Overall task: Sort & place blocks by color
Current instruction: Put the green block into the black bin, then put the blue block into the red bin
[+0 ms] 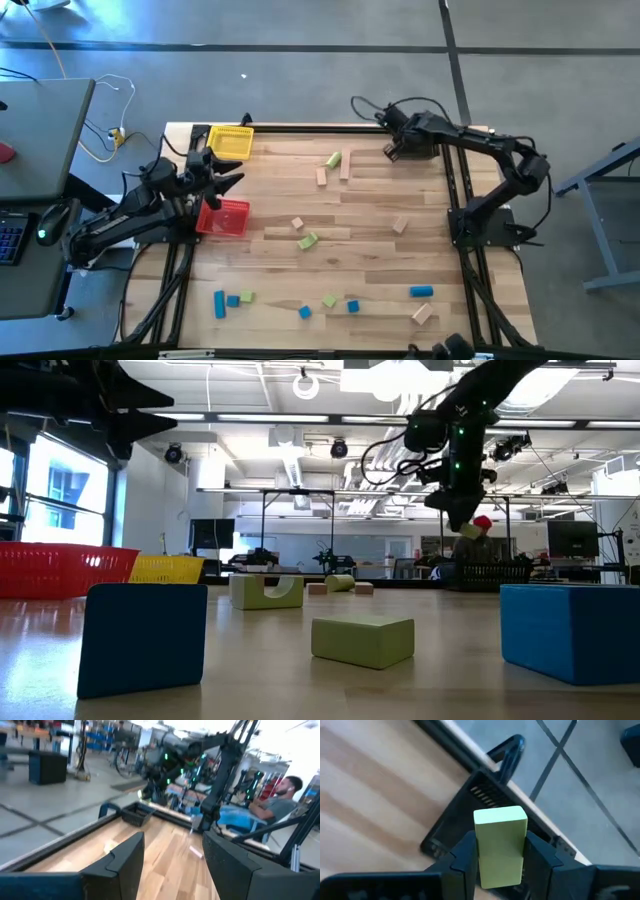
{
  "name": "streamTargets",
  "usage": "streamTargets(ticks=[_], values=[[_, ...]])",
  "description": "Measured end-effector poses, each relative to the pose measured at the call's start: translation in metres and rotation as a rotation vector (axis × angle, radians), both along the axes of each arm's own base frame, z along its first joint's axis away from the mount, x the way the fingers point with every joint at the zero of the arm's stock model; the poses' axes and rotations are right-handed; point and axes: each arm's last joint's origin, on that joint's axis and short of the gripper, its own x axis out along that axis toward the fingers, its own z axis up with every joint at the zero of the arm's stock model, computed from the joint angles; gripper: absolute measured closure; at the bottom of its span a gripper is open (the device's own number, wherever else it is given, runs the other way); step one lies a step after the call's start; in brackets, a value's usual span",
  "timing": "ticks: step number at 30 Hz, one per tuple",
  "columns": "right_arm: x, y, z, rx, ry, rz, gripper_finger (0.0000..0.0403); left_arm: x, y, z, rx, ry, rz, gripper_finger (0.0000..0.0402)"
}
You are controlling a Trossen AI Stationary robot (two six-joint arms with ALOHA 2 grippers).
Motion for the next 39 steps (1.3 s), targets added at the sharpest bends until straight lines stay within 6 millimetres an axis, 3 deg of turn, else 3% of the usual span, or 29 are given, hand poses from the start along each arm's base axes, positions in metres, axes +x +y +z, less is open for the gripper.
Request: streamTargets(ticks=[4,10,22,39], values=[[-0.007,-0.016,-0.004,0.056,-0.056,0.0,0.03,0.007,0.004,0.004,-0.026,0.06,-0.023,0.0213],[-0.012,-0.031,-0.024,0.105,0.005,-0.046,0.03,0.021,0.007,0.009,-0.094,0.154,-0.103,0.0213],[-0.009,-0.04,-0.05,0.187,0.061,-0.045,0.0296,0.051,-0.011,0.011,-0.237,0.345,-0.319,0.0213],[-0.01,-0.041,-0.049,0.133,0.117,-0.068,0.0194,0.08,-0.056,-0.008,-0.457,0.538,-0.543,0.0213]])
